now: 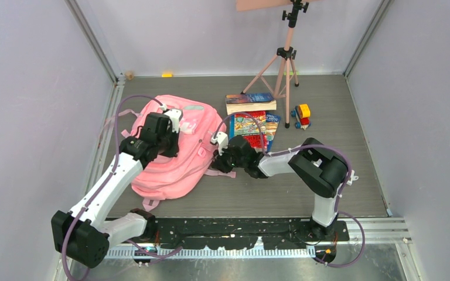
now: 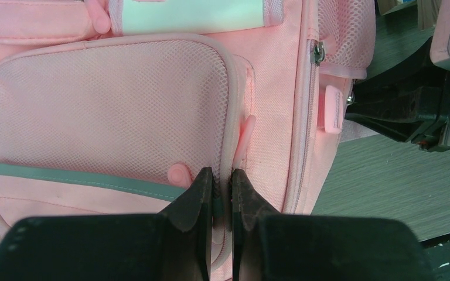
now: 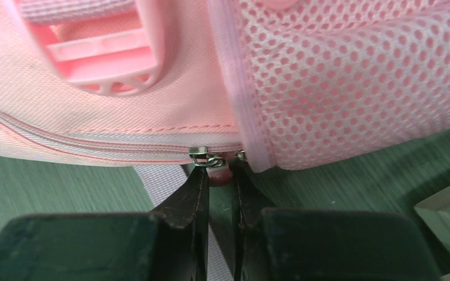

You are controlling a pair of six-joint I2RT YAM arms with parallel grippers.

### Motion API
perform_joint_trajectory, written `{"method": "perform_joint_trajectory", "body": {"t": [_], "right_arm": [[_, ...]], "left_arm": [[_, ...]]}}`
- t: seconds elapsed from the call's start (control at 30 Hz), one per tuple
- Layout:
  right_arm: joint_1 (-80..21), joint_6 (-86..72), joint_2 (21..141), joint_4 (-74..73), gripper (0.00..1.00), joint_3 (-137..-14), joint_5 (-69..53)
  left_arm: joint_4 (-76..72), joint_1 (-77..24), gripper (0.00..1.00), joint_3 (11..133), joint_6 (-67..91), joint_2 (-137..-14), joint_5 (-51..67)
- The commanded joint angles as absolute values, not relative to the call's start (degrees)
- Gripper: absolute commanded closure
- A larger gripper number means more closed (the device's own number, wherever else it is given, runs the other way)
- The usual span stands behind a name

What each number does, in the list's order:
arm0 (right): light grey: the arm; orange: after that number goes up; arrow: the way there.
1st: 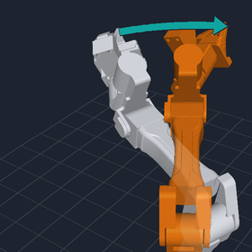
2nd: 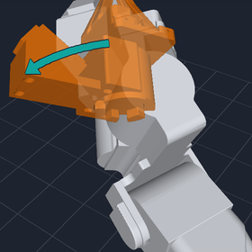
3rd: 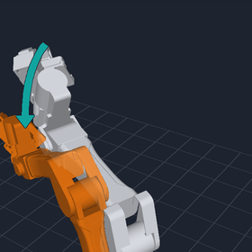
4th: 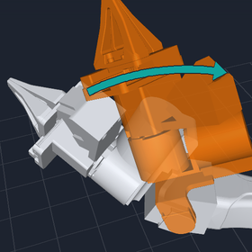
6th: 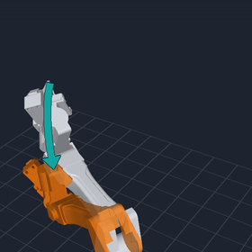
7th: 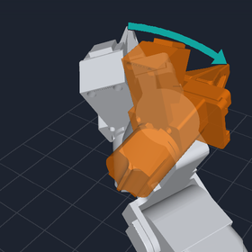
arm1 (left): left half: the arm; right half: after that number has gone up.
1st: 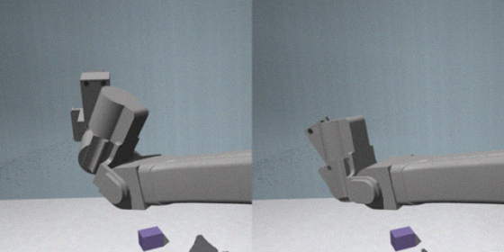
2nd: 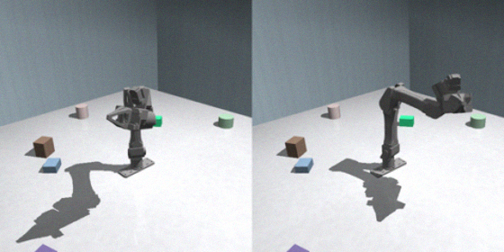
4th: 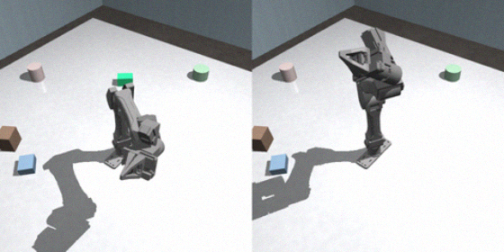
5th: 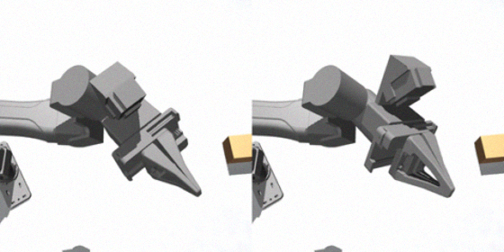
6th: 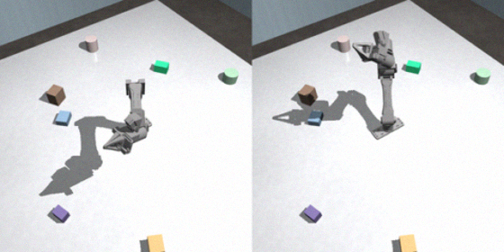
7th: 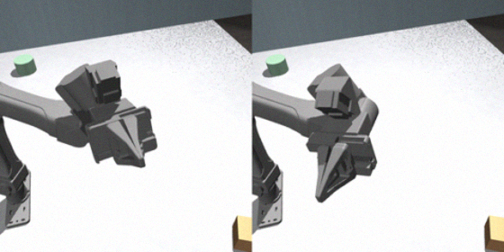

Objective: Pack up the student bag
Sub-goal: Unzip the student bag at the center of the board.

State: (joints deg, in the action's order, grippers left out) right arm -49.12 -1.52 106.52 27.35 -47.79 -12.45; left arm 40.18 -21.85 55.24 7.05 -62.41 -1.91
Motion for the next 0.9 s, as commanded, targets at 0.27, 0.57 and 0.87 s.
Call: {"method": "perform_joint_trajectory", "body": {"t": [0.27,0.57,0.87], "right_arm": [[-55.16,-6.60,101.87,23.14,0.99,-48.13,-12.09],[-59.62,-9.30,101.77,23.34,0.99,-50.00,-13.52],[-64.81,-8.48,102.86,20.64,0.99,-55.32,-12.92]], "left_arm": [[34.48,-20.93,1.00,55.95,8.08,-61.62,-2.86],[34.37,-20.57,1.00,55.89,8.61,-61.68,-3.35],[34.18,-20.22,1.00,55.83,9.05,-61.72,-3.43]]}}
